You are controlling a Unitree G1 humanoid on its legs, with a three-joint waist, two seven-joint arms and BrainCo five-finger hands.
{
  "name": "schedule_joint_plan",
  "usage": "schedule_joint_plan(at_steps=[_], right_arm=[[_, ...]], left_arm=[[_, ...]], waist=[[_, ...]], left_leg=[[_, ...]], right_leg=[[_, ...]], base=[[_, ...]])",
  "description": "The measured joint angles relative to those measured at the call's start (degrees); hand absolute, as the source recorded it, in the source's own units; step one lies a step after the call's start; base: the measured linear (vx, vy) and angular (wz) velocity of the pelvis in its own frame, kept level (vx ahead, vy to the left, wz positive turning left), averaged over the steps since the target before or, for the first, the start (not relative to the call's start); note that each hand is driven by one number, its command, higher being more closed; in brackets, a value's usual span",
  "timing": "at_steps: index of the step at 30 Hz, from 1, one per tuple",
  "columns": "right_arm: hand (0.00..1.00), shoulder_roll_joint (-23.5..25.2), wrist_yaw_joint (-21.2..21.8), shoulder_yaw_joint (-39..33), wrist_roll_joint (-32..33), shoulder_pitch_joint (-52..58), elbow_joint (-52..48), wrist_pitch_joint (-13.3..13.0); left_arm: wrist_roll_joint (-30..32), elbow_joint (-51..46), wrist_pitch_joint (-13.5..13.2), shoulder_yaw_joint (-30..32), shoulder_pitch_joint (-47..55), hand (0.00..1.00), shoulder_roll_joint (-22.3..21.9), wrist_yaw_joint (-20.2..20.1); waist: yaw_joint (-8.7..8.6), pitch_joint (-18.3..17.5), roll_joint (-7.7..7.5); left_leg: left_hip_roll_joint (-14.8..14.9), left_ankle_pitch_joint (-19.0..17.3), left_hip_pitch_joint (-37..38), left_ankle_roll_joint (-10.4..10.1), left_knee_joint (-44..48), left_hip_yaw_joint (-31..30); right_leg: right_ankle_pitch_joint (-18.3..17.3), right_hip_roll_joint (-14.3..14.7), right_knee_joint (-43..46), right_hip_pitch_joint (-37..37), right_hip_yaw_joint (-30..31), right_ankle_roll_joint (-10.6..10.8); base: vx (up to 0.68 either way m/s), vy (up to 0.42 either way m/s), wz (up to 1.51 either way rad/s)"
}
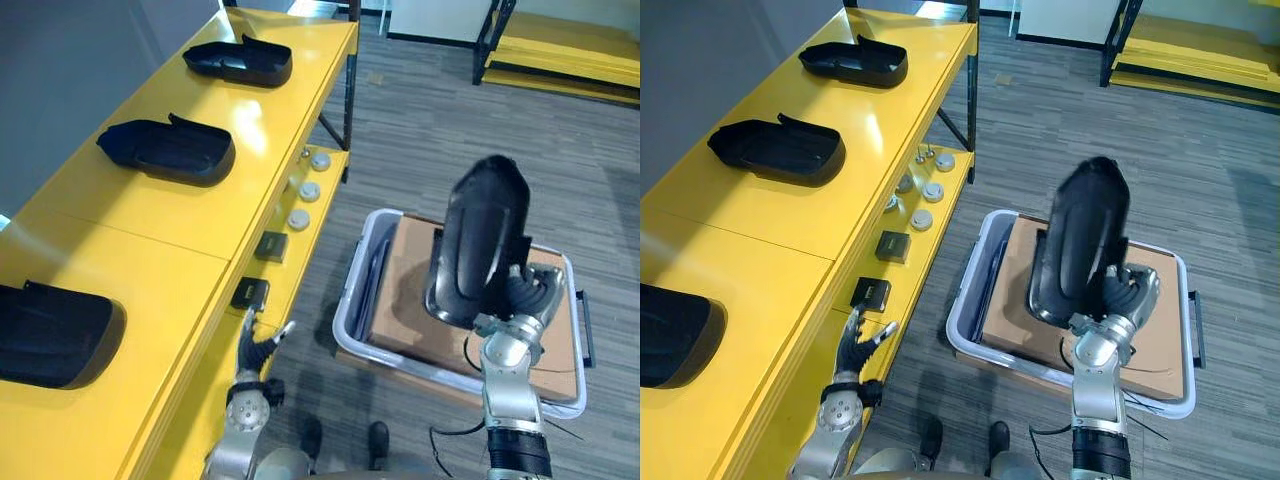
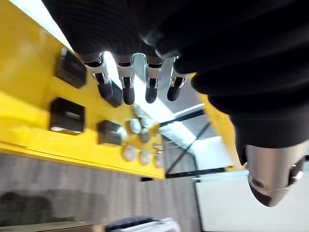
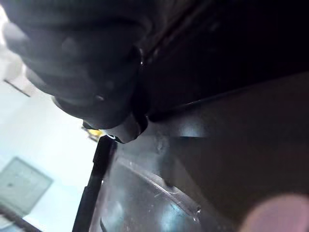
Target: Walk over and take plastic housings, then place them on the shelf
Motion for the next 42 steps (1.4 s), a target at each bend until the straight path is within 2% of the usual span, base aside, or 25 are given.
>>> schedule_joint_plan(at_steps=[4,13,18,21,22,25,34,35,42], right_arm=[[1.00,0.4,-0.1,4.1,-1.3,0.0,-2.8,-0.7],[1.00,1.3,-0.2,13.9,-1.3,-0.1,-7.1,-5.0],[1.00,1.4,0.2,19.7,-1.2,-0.1,-7.1,-5.3],[1.00,1.6,0.3,22.7,0.0,-0.2,-7.1,-6.4],[1.00,1.6,0.4,22.8,0.1,-0.2,-7.1,-6.6],[1.00,1.5,0.3,22.8,1.4,-0.2,-6.9,-6.6],[1.00,-1.6,0.0,24.0,3.3,-0.3,-6.9,-6.7],[0.00,-1.9,0.0,24.1,3.3,-0.3,-6.9,-6.7],[0.00,-2.8,0.0,26.1,3.8,-0.3,-6.9,-8.4]], left_arm=[[0.0,-4.1,-0.9,-2.7,-1.8,0.00,0.4,1.1],[-2.2,-4.1,-1.2,-10.5,-7.9,0.00,1.2,1.0],[-4.4,-3.6,-1.1,-13.4,-10.6,0.00,1.3,1.0],[-6.7,-2.4,-1.1,-15.1,-12.2,0.00,1.4,1.8],[-7.2,-2.3,-1.1,-15.1,-12.5,1.00,1.7,2.0],[-8.4,-2.3,-1.1,-15.5,-13.4,1.00,1.8,2.2],[-11.9,-0.9,-0.7,-16.5,-15.7,1.00,4.0,3.3],[-12.2,-0.9,-0.4,-16.5,-15.7,1.00,4.0,3.3],[-12.4,0.3,1.3,-15.6,-15.8,1.00,4.0,3.5]], waist=[[0.01,-0.3,-0.04],[-0.12,-2.2,-0.41],[-0.35,-3.2,-0.31],[-0.67,-3.6,-0.41],[-0.74,-3.6,-0.44],[-0.88,-3.7,-0.53],[-3.02,-5.5,-0.53],[-3.07,-5.5,-0.55],[-3.17,-5.6,-0.52]], left_leg=[[0.0,-0.1,0.9,0.2,0.0,0.3],[0.1,-0.2,1.5,0.3,0.0,2.2],[0.0,-0.3,1.6,0.4,0.0,2.7],[0.1,-0.3,1.6,0.4,0.0,2.8],[0.1,-0.3,1.6,0.4,0.0,2.8],[0.1,-0.3,1.6,0.4,0.0,3.1],[0.1,-0.3,1.5,0.4,-0.1,4.3],[0.2,-0.3,1.5,0.4,-0.1,4.4],[0.4,-0.3,1.5,0.4,-0.1,5.5]], right_leg=[[0.0,0.0,0.0,0.7,0.2,0.0],[0.6,0.0,0.0,0.6,2.0,0.0],[1.0,0.1,-0.1,0.5,2.9,0.1],[1.1,0.1,-0.2,0.5,3.0,0.1],[1.2,0.1,-0.2,0.5,3.0,0.1],[1.4,0.1,-0.3,0.4,3.3,0.1],[2.2,0.3,-1.4,0.2,4.5,0.1],[2.4,0.6,-1.5,0.2,4.6,0.1],[3.1,0.7,-2.3,0.2,5.3,0.0]], base=[[-0.03,0.011,-0.04],[-0.03,0.017,-0.10],[-0.02,0.010,-0.08],[-0.01,0.002,-0.01],[0.00,0.000,0.00],[-0.03,0.007,-0.05],[-0.01,0.004,-0.07],[-0.02,-0.016,-0.06],[-0.04,-0.004,-0.08]])
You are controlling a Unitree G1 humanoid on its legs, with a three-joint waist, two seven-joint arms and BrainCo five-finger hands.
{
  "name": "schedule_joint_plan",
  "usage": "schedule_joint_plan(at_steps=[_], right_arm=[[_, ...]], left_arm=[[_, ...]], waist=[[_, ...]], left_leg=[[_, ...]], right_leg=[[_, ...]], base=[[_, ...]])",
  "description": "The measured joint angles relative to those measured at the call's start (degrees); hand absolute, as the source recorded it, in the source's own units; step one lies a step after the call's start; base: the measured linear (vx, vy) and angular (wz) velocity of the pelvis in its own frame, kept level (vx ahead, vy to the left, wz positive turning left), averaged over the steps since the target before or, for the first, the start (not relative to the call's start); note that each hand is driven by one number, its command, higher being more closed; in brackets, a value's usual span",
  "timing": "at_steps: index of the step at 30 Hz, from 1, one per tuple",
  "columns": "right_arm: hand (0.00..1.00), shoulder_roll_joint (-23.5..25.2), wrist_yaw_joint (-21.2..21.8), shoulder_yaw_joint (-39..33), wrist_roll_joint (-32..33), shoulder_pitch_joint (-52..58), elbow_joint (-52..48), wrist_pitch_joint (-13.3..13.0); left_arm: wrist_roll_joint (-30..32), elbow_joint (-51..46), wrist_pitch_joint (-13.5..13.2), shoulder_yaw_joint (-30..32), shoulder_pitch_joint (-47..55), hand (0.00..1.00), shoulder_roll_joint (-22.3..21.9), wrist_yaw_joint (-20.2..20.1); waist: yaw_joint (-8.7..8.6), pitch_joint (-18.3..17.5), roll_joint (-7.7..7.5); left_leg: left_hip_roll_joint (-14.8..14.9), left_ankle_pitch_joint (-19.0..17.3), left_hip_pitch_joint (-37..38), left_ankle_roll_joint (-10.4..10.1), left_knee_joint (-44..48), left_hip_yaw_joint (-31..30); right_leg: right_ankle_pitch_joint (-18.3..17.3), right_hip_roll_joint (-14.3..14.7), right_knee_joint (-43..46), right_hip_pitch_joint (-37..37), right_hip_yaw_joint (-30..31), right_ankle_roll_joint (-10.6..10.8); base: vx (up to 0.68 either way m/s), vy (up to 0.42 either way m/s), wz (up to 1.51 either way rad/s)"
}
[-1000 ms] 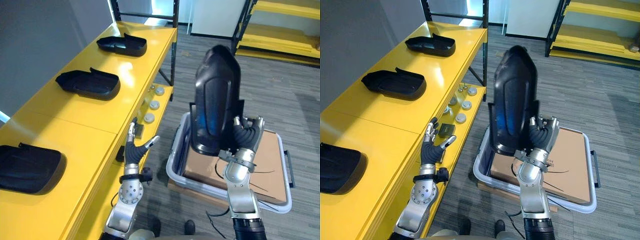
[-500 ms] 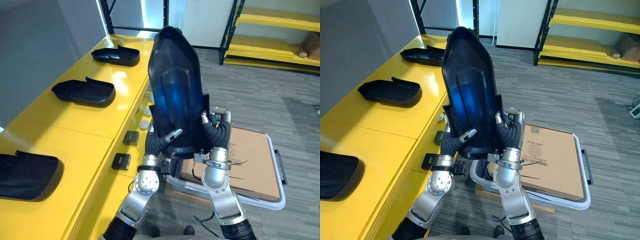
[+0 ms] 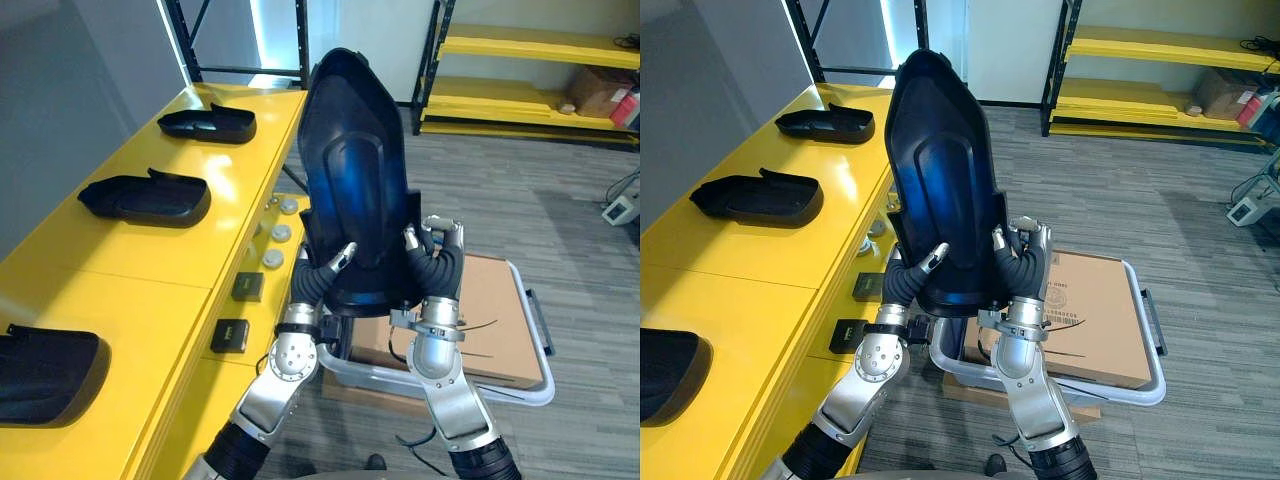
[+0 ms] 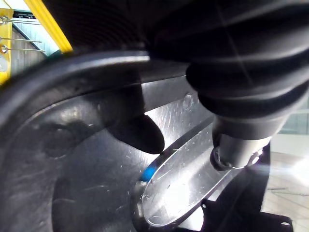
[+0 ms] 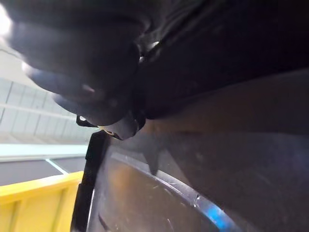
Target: Walk over and take plastic housings, then place them on the shelf
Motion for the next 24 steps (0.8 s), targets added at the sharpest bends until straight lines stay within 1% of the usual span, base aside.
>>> schedule_joint_plan(at_steps=[5,7,8,9,10,12,15,16,18,21,24], right_arm=[[0.00,-0.3,0.5,0.2,2.5,0.0,0.8,-0.9],[0.00,-0.9,1.5,0.1,4.1,0.0,0.9,-1.0],[0.00,-1.5,2.1,0.0,5.6,0.0,0.9,-1.1],[0.00,-2.2,3.4,-0.3,8.3,-0.4,0.8,-1.4],[0.00,-2.3,3.8,-0.5,8.9,-0.5,0.7,-1.5],[0.00,-2.6,6.4,-2.0,12.7,-2.0,-1.0,-2.7],[0.00,-3.0,7.7,-3.8,14.3,-3.5,-4.3,-3.7],[0.00,-3.1,8.2,-4.1,15.0,-4.1,-5.6,-4.6],[0.00,-2.9,8.7,-5.9,15.2,-4.1,-7.8,-5.5],[0.00,-2.9,8.7,-13.6,15.3,-2.5,-10.9,-6.1],[0.00,-1.3,7.5,-25.1,16.0,1.4,-11.5,-7.1]], left_arm=[[0.3,0.4,0.6,0.7,-0.1,1.00,0.0,0.0],[0.8,1.3,0.7,1.0,-0.3,1.00,-0.2,-0.1],[1.4,1.5,0.9,1.1,-0.3,1.00,-0.2,-0.2],[2.5,2.1,1.0,1.4,-0.3,1.00,-0.2,-0.2],[2.5,2.1,1.1,1.5,-0.3,1.00,-0.2,-0.3],[3.6,2.3,1.7,1.6,-0.3,1.00,-0.4,-0.9],[4.9,4.2,2.1,2.1,-1.0,1.00,-1.3,-1.7],[5.3,4.9,2.3,2.1,-1.2,1.00,-1.4,-1.9],[6.0,5.0,2.5,2.6,-1.3,1.00,-1.5,-1.9],[6.9,5.0,2.5,5.6,-1.2,1.00,-2.3,-1.7],[7.0,3.1,2.5,11.2,0.7,1.00,-3.0,-1.1]], waist=[[-0.01,-0.4,0.01],[-0.01,-0.8,0.01],[-0.01,-0.9,-0.01],[-0.03,-1.2,0.00],[-0.02,-1.2,0.01],[0.00,-1.3,0.00],[0.08,-1.3,-0.02],[0.06,-1.3,-0.05],[0.01,-1.3,-0.05],[0.09,-1.3,-0.05],[-0.21,-1.3,-0.03]], left_leg=[[0.1,0.0,-0.1,0.0,0.0,0.2],[0.1,0.0,-0.3,0.0,-0.1,0.3],[0.1,0.0,-0.3,0.0,-0.1,0.3],[0.1,0.0,-0.3,0.0,-0.1,0.3],[0.1,0.0,-0.3,0.0,-0.1,0.3],[0.1,0.0,-0.2,0.0,-0.1,0.3],[0.1,0.0,-0.1,0.0,-0.1,0.3],[0.1,0.0,-0.1,0.0,-0.1,0.3],[0.1,0.0,-0.1,0.0,-0.2,0.3],[0.1,0.0,0.0,0.0,-0.3,0.3],[0.1,0.0,0.1,0.0,-0.6,0.4]], right_leg=[[0.1,0.0,0.0,-0.4,0.5,-0.1],[0.1,0.0,0.0,-0.5,0.5,-0.1],[0.2,0.0,0.0,-0.5,0.5,-0.1],[0.2,0.1,0.0,-0.5,0.6,0.0],[0.2,0.2,0.0,-0.5,0.6,0.0],[0.3,0.2,0.0,-0.5,0.6,0.0],[0.3,0.2,0.1,-0.4,0.6,0.0],[0.3,0.2,0.1,-0.4,0.7,0.0],[0.3,0.3,0.1,-0.4,0.7,0.0],[0.2,0.3,0.2,-0.4,0.7,0.0],[0.2,0.3,0.2,-0.5,0.8,0.0]], base=[[-0.03,0.004,-0.03],[0.00,0.000,0.00],[0.00,0.000,0.00],[0.00,0.000,0.00],[0.00,0.000,0.00],[0.00,0.000,0.00],[0.00,0.000,0.00],[0.00,0.000,0.00],[0.00,0.000,0.00],[0.00,0.000,0.00],[-0.01,-0.001,-0.03]])
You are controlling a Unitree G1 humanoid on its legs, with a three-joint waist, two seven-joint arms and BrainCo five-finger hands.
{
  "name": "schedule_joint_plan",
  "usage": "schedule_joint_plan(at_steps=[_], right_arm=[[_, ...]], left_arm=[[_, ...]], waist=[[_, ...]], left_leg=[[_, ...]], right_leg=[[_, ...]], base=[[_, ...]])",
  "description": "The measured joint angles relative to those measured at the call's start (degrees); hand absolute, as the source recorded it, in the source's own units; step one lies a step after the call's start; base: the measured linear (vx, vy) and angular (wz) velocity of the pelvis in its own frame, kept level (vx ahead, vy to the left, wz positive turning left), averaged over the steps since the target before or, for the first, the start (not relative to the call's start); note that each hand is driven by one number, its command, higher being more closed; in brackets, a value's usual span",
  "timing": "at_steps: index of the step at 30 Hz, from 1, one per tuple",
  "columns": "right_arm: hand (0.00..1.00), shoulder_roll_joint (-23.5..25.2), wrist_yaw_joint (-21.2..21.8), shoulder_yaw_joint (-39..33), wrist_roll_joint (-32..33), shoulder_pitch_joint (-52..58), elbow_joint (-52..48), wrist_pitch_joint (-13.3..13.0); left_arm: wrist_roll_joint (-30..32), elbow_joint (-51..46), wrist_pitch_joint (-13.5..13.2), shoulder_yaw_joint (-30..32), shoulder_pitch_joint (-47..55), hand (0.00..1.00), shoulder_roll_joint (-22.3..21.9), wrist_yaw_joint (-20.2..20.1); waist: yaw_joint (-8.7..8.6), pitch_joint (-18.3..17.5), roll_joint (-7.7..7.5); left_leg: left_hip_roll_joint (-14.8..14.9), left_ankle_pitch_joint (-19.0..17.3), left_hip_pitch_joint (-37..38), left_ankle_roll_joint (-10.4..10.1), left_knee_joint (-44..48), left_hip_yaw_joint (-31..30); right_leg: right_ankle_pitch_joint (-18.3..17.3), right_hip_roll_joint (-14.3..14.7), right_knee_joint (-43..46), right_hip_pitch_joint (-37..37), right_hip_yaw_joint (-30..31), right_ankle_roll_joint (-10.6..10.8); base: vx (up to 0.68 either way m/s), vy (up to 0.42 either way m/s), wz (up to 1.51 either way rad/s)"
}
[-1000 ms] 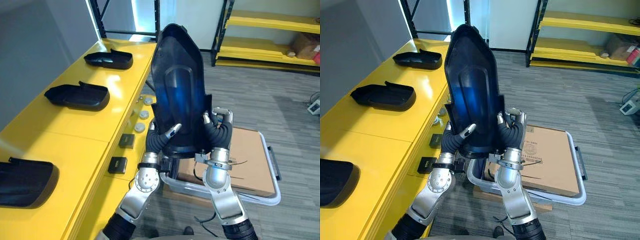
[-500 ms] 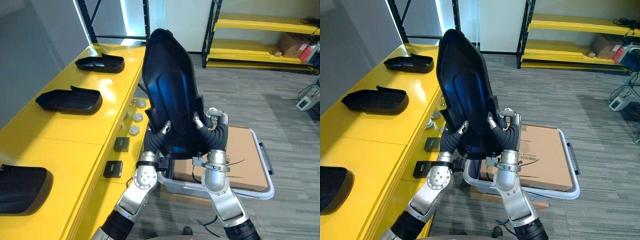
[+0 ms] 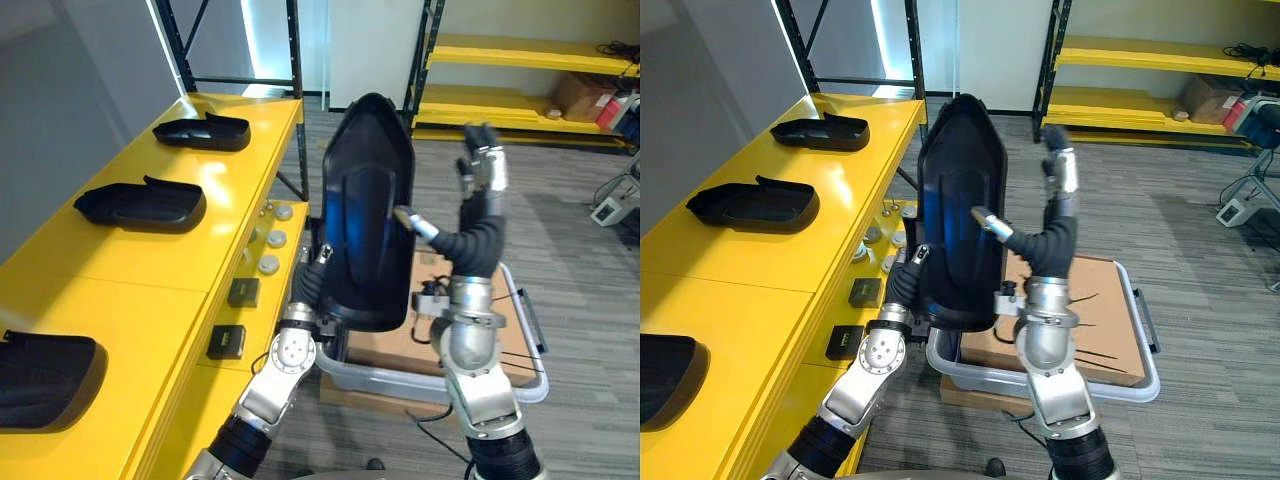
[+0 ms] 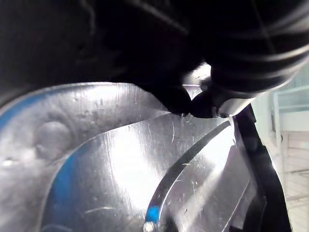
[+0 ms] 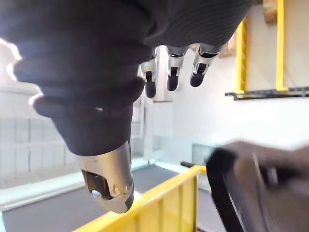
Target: Walk over and take plastic housings, then place them on the shelf
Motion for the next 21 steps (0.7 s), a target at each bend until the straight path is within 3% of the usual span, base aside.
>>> schedule_joint_plan(at_steps=[6,11,15,17,21], right_arm=[[0.00,2.2,-3.1,-17.2,4.2,10.0,5.4,0.1],[0.00,4.7,-3.7,-19.8,7.8,18.6,18.1,3.8],[0.00,5.8,0.7,-18.5,12.5,21.7,31.2,5.4],[0.00,6.0,5.3,-17.3,14.6,22.1,43.1,6.1],[0.00,6.6,10.3,-17.0,17.7,20.4,61.2,7.5]], left_arm=[[0.1,-6.9,-0.2,4.0,8.3,1.00,-0.6,1.1],[0.0,-14.4,-1.5,5.5,15.0,1.00,-0.7,1.1],[-0.1,-17.8,-3.7,5.8,19.2,1.00,-1.5,0.6],[-0.2,-18.9,-4.6,6.0,20.9,1.00,-2.0,0.0],[-0.2,-19.8,-5.4,6.5,22.7,1.00,-2.4,-0.8]], waist=[[-0.35,0.0,-0.01],[-0.34,0.0,-0.01],[0.15,0.0,0.00],[0.43,0.0,-0.05],[0.64,-0.2,0.17]], left_leg=[[0.1,0.0,0.2,0.0,-0.7,0.0],[0.5,-0.1,0.3,-0.1,-0.7,0.0],[1.0,-1.2,1.0,-0.3,-0.1,0.7],[1.4,-3.0,0.6,-0.8,1.1,1.0],[1.6,-3.2,0.1,-0.7,1.6,0.0]], right_leg=[[-0.3,0.0,0.0,-0.1,0.0,0.0],[-1.6,-0.1,1.4,-0.3,-0.3,-0.1],[-3.4,0.2,3.6,-0.3,-0.6,-0.2],[-4.5,0.5,4.7,-0.3,-0.6,-0.5],[-5.2,0.6,5.2,-0.2,-2.0,-0.4]], base=[[0.00,0.000,0.00],[0.00,-0.001,0.06],[-0.02,-0.016,-0.02],[-0.02,-0.013,-0.03],[0.04,-0.024,0.17]])
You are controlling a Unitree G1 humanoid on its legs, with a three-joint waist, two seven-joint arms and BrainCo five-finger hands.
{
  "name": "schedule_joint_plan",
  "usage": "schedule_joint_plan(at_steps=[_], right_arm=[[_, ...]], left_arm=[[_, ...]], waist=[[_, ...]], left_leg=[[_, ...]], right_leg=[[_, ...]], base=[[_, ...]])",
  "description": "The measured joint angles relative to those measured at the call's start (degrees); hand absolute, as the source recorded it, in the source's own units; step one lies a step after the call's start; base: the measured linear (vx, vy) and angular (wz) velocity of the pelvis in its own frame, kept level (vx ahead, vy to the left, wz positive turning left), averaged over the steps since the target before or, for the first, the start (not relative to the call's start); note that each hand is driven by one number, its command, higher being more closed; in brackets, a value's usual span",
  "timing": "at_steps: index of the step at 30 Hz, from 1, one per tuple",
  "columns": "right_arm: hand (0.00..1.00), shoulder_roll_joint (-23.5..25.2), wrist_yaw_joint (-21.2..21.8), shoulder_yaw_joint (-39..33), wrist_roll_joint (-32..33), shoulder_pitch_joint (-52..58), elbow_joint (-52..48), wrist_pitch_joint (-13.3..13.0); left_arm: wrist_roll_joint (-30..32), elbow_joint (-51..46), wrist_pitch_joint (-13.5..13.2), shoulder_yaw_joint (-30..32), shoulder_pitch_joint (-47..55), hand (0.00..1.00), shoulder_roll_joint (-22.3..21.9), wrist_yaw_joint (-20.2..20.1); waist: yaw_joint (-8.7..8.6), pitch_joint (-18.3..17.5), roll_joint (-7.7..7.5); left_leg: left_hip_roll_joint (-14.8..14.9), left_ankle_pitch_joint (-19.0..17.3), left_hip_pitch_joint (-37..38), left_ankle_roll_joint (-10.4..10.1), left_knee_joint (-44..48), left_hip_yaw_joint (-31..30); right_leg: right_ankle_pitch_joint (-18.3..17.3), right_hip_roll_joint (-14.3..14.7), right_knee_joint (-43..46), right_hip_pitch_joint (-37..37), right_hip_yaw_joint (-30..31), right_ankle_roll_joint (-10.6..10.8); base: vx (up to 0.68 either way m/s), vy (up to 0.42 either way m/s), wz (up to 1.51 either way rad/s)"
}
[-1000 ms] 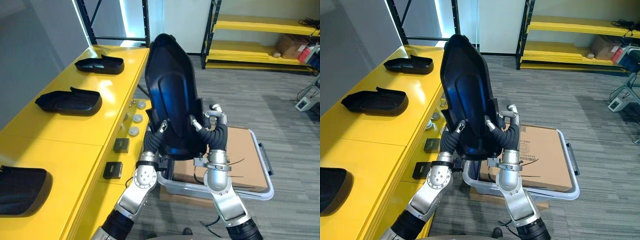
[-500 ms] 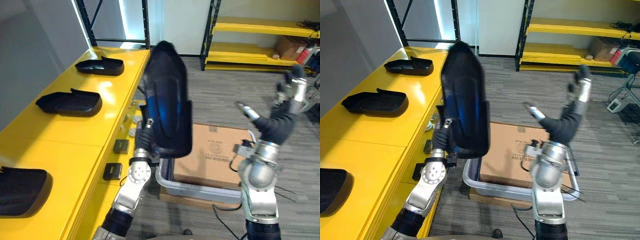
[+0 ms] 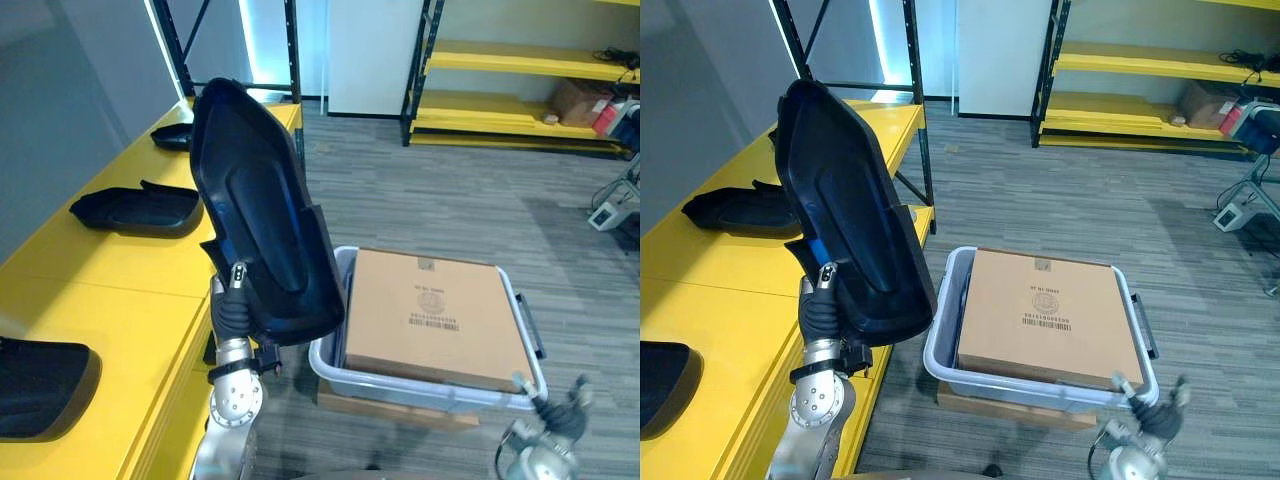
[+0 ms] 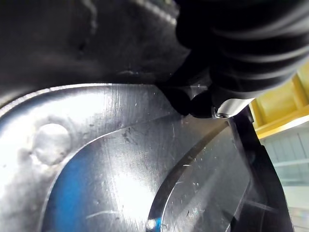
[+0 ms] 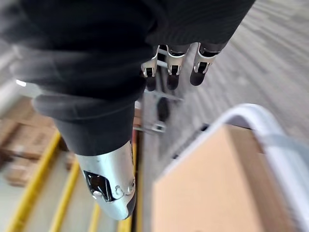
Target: Walk over and take plastic housings, then place them on the shelf
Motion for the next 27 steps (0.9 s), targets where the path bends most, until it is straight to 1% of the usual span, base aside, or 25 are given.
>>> schedule_joint_plan(at_steps=[1,2,4,6,8,10,11,12,13,14,15,16,17,18,19,20,21,22,23,24,25,26,27], right_arm=[[0.00,0.3,0.7,0.4,0.2,-0.4,4.3,0.6],[0.00,0.5,1.5,1.1,0.7,-0.4,6.5,1.1],[0.00,0.5,2.3,2.3,0.8,-0.6,8.8,1.2],[0.00,0.6,2.4,3.5,0.7,-1.7,10.4,1.1],[0.00,0.4,2.4,4.2,0.7,-2.4,11.6,1.1],[0.00,0.3,2.3,6.5,0.3,-3.1,12.5,1.0],[0.00,0.0,2.3,7.1,-0.1,-3.6,13.0,1.0],[0.00,-0.1,2.2,8.7,-0.5,-4.7,13.7,0.9],[0.00,-0.2,2.2,9.0,-0.6,-4.9,13.8,0.9],[0.00,-0.3,2.1,9.4,-0.6,-5.6,14.0,0.9],[0.00,-0.2,1.5,9.6,-0.6,-7.1,14.3,1.1],[0.00,-0.3,1.0,9.7,-0.6,-7.3,14.4,1.3],[0.00,-0.8,0.4,9.7,-0.7,-7.3,15.2,1.3],[0.00,-1.0,-1.2,9.0,-0.2,-6.7,14.5,0.9],[0.00,-1.1,-1.4,9.0,-0.3,-6.8,14.5,1.1],[0.00,-1.9,-1.2,9.2,-0.6,-6.7,14.6,1.4],[0.00,-2.3,-1.0,9.6,-0.6,-6.7,14.9,1.3],[0.00,-2.4,-0.4,9.7,-0.6,-7.3,16.1,1.3],[0.00,-1.5,-0.1,8.8,-0.6,-8.4,18.0,1.2],[0.00,-1.4,-0.1,8.8,-0.6,-9.3,19.1,1.1],[0.00,-2.4,0.0,8.8,-0.6,-11.0,20.5,1.1],[0.00,-2.7,0.1,8.8,-0.7,-12.5,21.7,1.0],[0.00,-2.7,0.1,9.1,-0.7,-13.5,22.4,1.0]], left_arm=[[0.0,0.0,0.0,0.6,0.3,1.00,-0.8,0.0],[0.0,0.0,-0.1,1.3,0.3,1.00,-1.6,0.1],[-0.5,0.0,-0.2,1.8,0.3,1.00,-2.4,0.3],[-1.1,0.0,-0.3,2.3,0.4,1.00,-3.1,0.3],[-1.1,0.0,-0.3,2.3,0.4,1.00,-3.5,0.3],[-1.7,-0.1,-0.5,2.7,0.4,1.00,-3.7,0.4],[-2.1,-0.3,-0.6,2.7,0.4,1.00,-3.7,0.4],[-2.4,-1.0,-0.7,2.8,0.4,1.00,-3.7,0.7],[-2.4,-1.4,-0.7,2.8,0.4,1.00,-3.7,0.7],[-2.5,-2.5,-1.0,2.8,0.5,1.00,-3.8,0.8],[-2.7,-3.7,-1.6,3.1,0.5,1.00,-3.7,1.3],[-2.8,-4.2,-1.9,3.2,0.5,1.00,-3.6,1.7],[-2.9,-4.5,-2.8,3.3,0.5,1.00,-3.7,2.1],[-3.0,-5.0,-3.1,3.3,0.5,1.00,-3.8,2.7],[-3.1,-5.0,-3.2,3.3,0.5,1.00,-3.8,2.9],[-3.2,-5.0,-3.5,3.4,0.5,1.00,-4.0,3.1],[-3.2,-5.0,-3.5,3.2,0.4,1.00,-4.0,3.0],[-3.2,-4.8,-3.5,2.6,-0.3,1.00,-4.1,2.9],[-3.3,-4.7,-3.7,2.6,-1.0,1.00,-3.9,2.8],[-3.2,-4.7,-4.1,2.6,-1.4,1.00,-3.5,2.8],[-3.7,-4.7,-5.2,2.5,-1.5,1.00,-4.1,3.0],[-4.4,-3.0,-5.6,3.0,-2.7,1.00,-3.5,3.0],[-4.5,-2.7,-5.7,3.5,-2.7,1.00,-3.4,3.1]], waist=[[0.27,-0.1,0.14],[0.69,-0.1,0.22],[1.43,-0.1,0.09],[1.92,0.1,-0.28],[3.01,0.3,-0.67],[3.39,0.7,-1.44],[3.49,0.9,-1.64],[3.91,1.1,-1.95],[4.38,1.3,-2.11],[4.55,1.7,-2.07],[4.65,2.6,-1.85],[4.49,3.3,-2.03],[4.44,3.8,-0.80],[4.35,4.3,0.59],[4.32,4.3,0.63],[4.13,4.7,-0.02],[3.95,4.9,0.05],[3.24,4.8,-0.17],[1.95,4.5,-1.32],[1.54,4.8,-1.57],[2.30,5.4,0.52],[2.97,5.4,0.92],[3.01,5.3,0.92]], left_leg=[[0.0,0.1,0.0,0.1,0.2,-0.4],[0.0,0.2,0.0,0.2,0.7,-0.8],[-0.1,0.1,0.0,0.0,1.2,-1.3],[-0.8,0.1,-0.1,0.0,1.6,-4.3],[-1.5,0.1,-0.2,0.0,2.3,-6.3],[-3.3,0.1,-1.2,-0.1,4.2,-10.8],[-3.8,0.1,-1.7,-0.1,5.0,-12.1],[-5.4,0.4,-3.7,-0.5,6.7,-15.7],[-5.8,0.7,-4.5,-1.0,7.0,-16.1],[-5.7,-0.7,-6.5,-1.5,7.1,-14.1],[-2.7,-2.1,-9.0,-1.0,8.2,-5.6],[-0.8,-2.5,-10.2,-1.2,9.6,-0.3],[3.9,-2.6,-12.5,-0.8,13.0,10.1],[9.2,-1.7,-13.2,0.6,17.2,22.1],[9.3,-1.7,-13.1,0.7,17.8,23.2],[7.5,-1.3,-13.1,2.1,18.7,23.9],[5.8,-0.9,-13.4,2.4,18.1,22.8],[2.7,0.7,-13.5,2.6,13.8,18.5],[2.2,-1.2,-12.1,3.9,10.3,21.9],[2.8,-2.2,-12.6,4.8,12.7,23.8],[5.1,-1.6,-11.7,1.9,14.7,23.1],[3.5,-1.0,-11.3,1.0,12.5,22.6],[2.6,-0.5,-10.9,1.2,11.3,22.4]], right_leg=[[-0.1,0.0,0.3,0.1,-0.6,-0.3],[-0.5,-0.1,0.9,0.1,-1.1,-0.4],[-1.0,-0.2,1.2,0.7,-1.9,-0.3],[-2.8,-1.1,3.0,1.3,-4.8,-0.2],[-4.3,-2.0,4.8,1.6,-7.1,0.0],[-7.0,-3.7,8.1,2.0,-11.6,0.3],[-7.7,-4.2,9.1,2.0,-13.1,0.5],[-9.1,-5.6,10.9,1.8,-17.1,0.7],[-9.6,-6.2,11.7,1.5,-18.5,0.8],[-10.0,-7.3,12.8,1.1,-21.8,0.8],[-10.0,-8.1,13.5,1.3,-25.3,0.8],[-10.0,-8.6,13.9,1.4,-26.9,0.8],[-10.2,-9.1,14.6,2.0,-29.9,0.9],[-11.6,-10.4,17.7,2.8,-33.1,1.8],[-11.9,-11.0,18.6,2.9,-33.4,2.1],[-13.4,-12.8,21.2,3.0,-34.6,1.8],[-14.6,-13.3,21.2,3.2,-34.6,1.5],[-15.3,-13.5,20.2,3.5,-34.9,2.2],[-13.2,-14.3,16.0,5.3,-38.5,2.4],[-12.3,-14.7,14.7,6.3,-40.6,3.4],[-11.8,-13.7,14.5,7.3,-42.2,4.4],[-11.4,-14.4,13.8,7.6,-42.0,5.0],[-10.8,-14.5,12.9,7.9,-42.0,5.4]], base=[[0.08,-0.021,0.19],[0.08,-0.020,0.22],[0.08,-0.015,0.33],[0.05,-0.011,0.68],[0.03,0.004,0.78],[0.01,-0.001,1.14],[-0.01,-0.013,1.41],[-0.01,-0.007,1.28],[-0.05,0.020,1.59],[-0.09,0.048,1.48],[-0.12,0.059,1.52],[-0.10,0.075,1.49],[-0.05,0.114,1.42],[-0.02,0.129,1.22],[0.00,0.159,0.99],[0.00,0.134,0.62],[-0.03,0.172,1.16],[-0.08,0.113,1.72],[-0.05,0.096,1.89],[-0.02,0.068,1.50],[0.02,0.108,0.92],[0.00,0.090,0.60],[0.00,0.116,0.42]])
